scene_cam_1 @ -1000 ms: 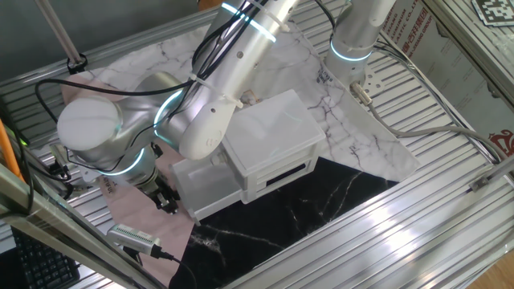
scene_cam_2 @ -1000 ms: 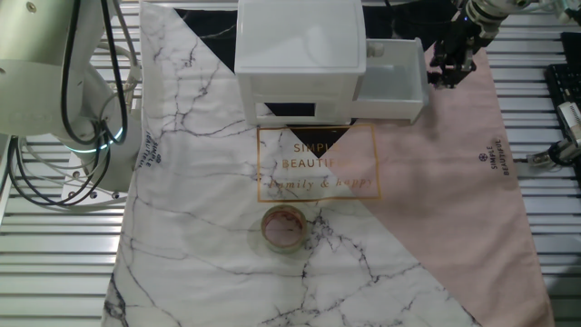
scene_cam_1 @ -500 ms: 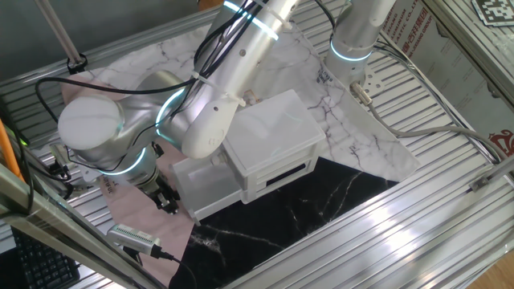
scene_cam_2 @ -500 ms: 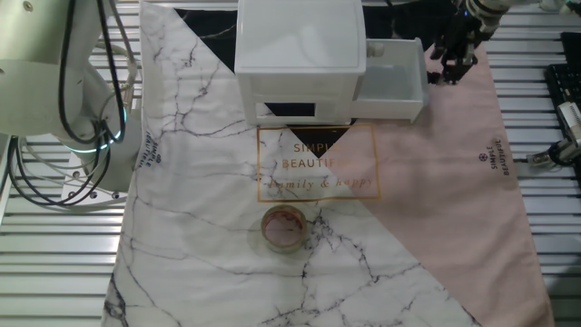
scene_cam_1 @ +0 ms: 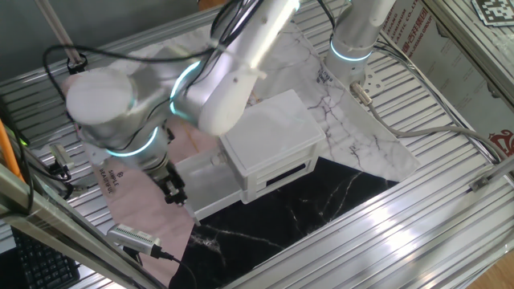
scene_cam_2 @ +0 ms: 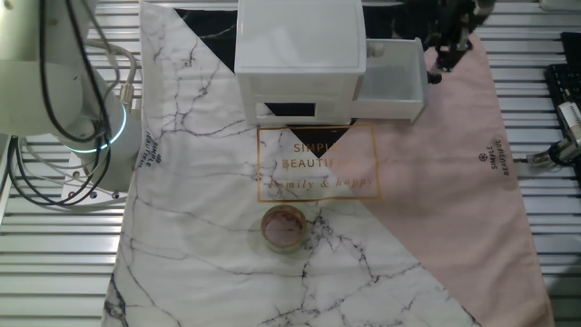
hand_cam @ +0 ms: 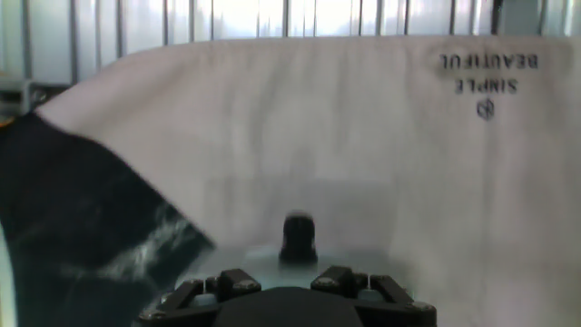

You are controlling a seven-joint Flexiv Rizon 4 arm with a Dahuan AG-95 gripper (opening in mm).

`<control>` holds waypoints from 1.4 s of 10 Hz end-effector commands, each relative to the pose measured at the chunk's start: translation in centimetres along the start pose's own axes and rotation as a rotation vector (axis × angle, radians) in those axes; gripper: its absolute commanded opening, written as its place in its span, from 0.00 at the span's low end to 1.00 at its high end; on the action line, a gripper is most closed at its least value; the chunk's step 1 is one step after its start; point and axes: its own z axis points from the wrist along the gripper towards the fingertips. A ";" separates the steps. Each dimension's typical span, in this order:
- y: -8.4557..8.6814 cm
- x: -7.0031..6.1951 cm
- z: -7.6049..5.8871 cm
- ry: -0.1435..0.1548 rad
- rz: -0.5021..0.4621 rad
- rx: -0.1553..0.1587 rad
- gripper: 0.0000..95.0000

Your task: Grasp the handle and open the drawer

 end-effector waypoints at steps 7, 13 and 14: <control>0.2 4.6 -1.4 -0.013 -0.007 -0.001 0.40; 0.6 5.7 -1.7 -0.010 -0.042 -0.017 0.40; 0.7 5.9 -1.8 -0.012 -0.045 -0.021 0.40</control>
